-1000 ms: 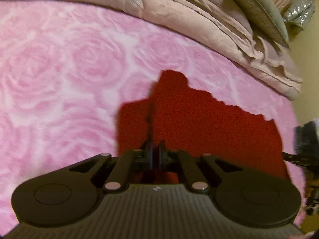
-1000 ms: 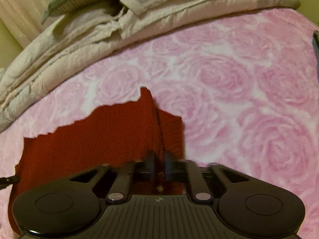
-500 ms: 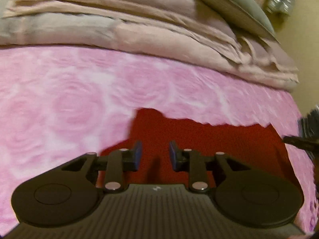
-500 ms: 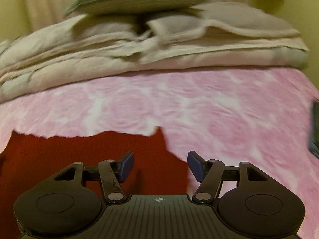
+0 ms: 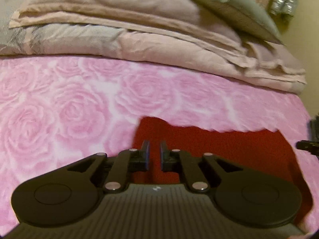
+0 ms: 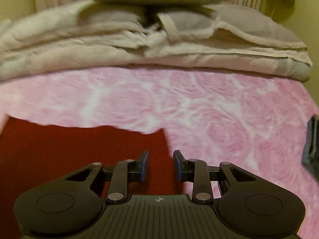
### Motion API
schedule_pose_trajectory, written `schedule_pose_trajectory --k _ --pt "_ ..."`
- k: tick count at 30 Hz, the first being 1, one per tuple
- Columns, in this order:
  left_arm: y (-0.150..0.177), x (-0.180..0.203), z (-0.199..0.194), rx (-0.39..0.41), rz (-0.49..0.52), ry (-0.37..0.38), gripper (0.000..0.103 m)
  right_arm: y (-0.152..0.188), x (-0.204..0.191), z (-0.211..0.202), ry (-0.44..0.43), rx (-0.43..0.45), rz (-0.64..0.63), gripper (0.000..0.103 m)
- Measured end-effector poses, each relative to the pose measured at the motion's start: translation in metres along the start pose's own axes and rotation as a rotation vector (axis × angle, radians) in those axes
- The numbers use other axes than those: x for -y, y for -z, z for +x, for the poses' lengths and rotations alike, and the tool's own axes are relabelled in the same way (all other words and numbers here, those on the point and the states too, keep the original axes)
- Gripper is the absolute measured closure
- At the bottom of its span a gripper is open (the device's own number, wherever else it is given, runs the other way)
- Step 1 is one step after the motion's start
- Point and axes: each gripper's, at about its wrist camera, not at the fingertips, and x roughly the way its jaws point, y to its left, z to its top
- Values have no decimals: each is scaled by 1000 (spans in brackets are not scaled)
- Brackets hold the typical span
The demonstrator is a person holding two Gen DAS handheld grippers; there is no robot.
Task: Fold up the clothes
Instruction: 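Release the sweater and press the folded edge flat with both grippers, then lift both grippers away from the folded red sweater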
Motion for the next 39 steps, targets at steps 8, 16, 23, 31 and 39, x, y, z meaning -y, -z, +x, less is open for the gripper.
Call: schedule_pose_trajectory --k 8,16,23,31,39 --pt "53 43 0 -133 29 20 95 59 -52 -1 -56 -122 -43 71" --pt "61 38 -45 -75 -37 -27 94 60 -44 -51 -35 -67 80 71" --pt "51 39 -52 -184 -23 -135 94 66 -47 -39 1 -228 80 71" --pt "25 95 -141 -243 14 -169 87 66 -58 -140 -14 -220 194 10" --pt "35 140 -218 -300 116 -199 77 69 -84 -216 -38 -261 211 10"
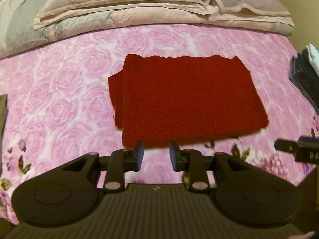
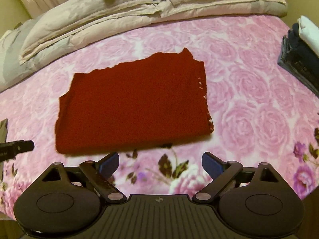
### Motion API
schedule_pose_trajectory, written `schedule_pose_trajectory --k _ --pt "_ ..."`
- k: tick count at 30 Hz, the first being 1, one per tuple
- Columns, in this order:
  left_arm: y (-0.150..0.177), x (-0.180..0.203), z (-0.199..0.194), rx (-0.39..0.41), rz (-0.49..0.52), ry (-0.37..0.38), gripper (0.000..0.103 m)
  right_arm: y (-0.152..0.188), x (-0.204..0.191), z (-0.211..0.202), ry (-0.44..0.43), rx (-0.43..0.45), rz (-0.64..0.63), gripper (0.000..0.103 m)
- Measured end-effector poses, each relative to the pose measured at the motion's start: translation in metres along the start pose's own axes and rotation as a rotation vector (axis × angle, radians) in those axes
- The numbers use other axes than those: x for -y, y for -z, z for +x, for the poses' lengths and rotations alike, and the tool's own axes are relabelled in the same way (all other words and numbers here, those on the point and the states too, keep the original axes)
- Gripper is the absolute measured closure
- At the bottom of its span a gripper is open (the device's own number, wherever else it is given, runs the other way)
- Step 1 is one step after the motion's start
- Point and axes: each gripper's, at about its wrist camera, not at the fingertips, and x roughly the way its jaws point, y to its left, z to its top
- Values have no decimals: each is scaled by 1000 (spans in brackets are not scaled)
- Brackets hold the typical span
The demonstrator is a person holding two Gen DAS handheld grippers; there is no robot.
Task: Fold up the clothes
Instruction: 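Lift both grippers away from the folded red sweater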
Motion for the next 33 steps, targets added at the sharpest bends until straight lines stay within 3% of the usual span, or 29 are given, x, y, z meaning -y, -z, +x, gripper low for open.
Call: schedule_pose_trajectory --k 12,25,33 --pt "9 13 -93 114 -72 -45 70 5 -14 -72 -13 55 -105 10" --pt "80 85 -144 150 -97 -75 69 70 36 -126 -46 46 -147 10" --pt "119 108 -165 177 -141 -110 67 93 51 -149 -61 75 -214 10"
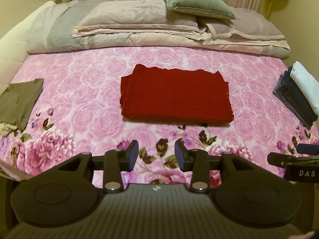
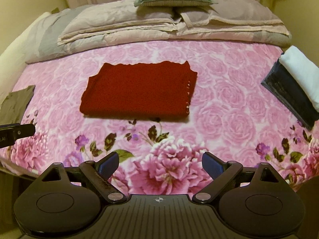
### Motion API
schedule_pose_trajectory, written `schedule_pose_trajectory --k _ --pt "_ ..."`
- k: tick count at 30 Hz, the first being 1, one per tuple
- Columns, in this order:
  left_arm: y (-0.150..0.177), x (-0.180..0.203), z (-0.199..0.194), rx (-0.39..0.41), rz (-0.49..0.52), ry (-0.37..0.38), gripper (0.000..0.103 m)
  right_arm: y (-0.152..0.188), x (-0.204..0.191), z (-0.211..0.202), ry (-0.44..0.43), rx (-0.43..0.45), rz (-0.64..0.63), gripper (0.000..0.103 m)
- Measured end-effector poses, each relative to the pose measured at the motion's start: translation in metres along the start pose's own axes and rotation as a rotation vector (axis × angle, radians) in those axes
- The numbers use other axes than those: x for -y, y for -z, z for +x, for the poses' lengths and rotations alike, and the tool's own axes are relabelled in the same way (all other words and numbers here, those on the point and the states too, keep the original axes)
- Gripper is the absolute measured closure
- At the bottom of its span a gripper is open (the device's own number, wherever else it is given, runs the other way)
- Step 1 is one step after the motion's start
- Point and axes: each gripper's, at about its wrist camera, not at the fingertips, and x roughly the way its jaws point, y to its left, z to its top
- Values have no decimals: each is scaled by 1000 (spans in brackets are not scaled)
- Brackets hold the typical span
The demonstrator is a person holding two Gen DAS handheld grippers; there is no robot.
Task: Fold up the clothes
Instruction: 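Lift both grippers away from the folded red sweater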
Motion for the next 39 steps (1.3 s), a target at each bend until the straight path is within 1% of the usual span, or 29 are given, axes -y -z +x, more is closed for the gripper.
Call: schedule_pose_trajectory --k 6,11,17,22,26,29,34,39 --pt "16 7 -14 7 -9 -25 66 14 3 -9 -9 3 -34 10" --pt "19 8 -19 2 -4 -33 66 18 3 -12 -15 -9 -47 10" --pt "12 8 -17 1 28 -12 66 17 -2 -16 5 -11 -60 10" --pt "-3 3 -8 10 76 22 66 7 -7 -16 38 0 -22 10" --pt "-18 -17 -1 6 101 38 65 -5 -22 -8 51 1 12 10" --pt "-28 -41 4 4 101 40 63 -15 -42 -1 58 0 21 10" --pt "-43 -82 16 -2 107 39 63 -31 -78 14 60 1 41 10" --pt "-56 -115 32 -15 120 62 63 -40 -107 31 76 -6 73 10"
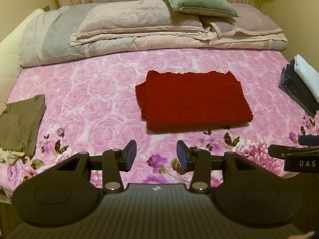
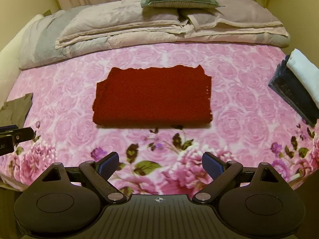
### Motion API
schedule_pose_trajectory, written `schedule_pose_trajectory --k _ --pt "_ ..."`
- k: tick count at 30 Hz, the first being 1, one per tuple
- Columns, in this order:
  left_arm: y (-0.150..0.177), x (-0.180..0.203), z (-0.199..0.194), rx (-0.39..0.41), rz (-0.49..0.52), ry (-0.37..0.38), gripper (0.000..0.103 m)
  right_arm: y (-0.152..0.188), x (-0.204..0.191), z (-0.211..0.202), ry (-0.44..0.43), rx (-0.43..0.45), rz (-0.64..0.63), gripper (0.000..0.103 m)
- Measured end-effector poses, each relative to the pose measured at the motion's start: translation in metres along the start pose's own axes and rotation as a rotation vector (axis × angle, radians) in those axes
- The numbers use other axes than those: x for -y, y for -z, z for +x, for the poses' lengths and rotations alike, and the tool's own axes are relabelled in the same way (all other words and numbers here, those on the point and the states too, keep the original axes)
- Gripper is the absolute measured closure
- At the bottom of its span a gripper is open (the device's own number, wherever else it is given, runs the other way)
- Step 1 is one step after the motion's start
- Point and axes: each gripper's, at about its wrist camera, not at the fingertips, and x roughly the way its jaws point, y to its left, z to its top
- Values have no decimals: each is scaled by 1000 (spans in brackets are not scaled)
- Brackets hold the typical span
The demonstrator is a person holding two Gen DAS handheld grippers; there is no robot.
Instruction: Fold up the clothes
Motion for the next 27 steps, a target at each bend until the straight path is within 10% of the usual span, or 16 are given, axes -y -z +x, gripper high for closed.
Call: schedule_pose_trajectory --k 12,27 --pt "-1 -31 57 -107 -8 54 63 15 -1 43 67 -131 128 10" --pt "-46 50 101 -139 -77 -1 63 -18 102 75 46 -188 163 10"
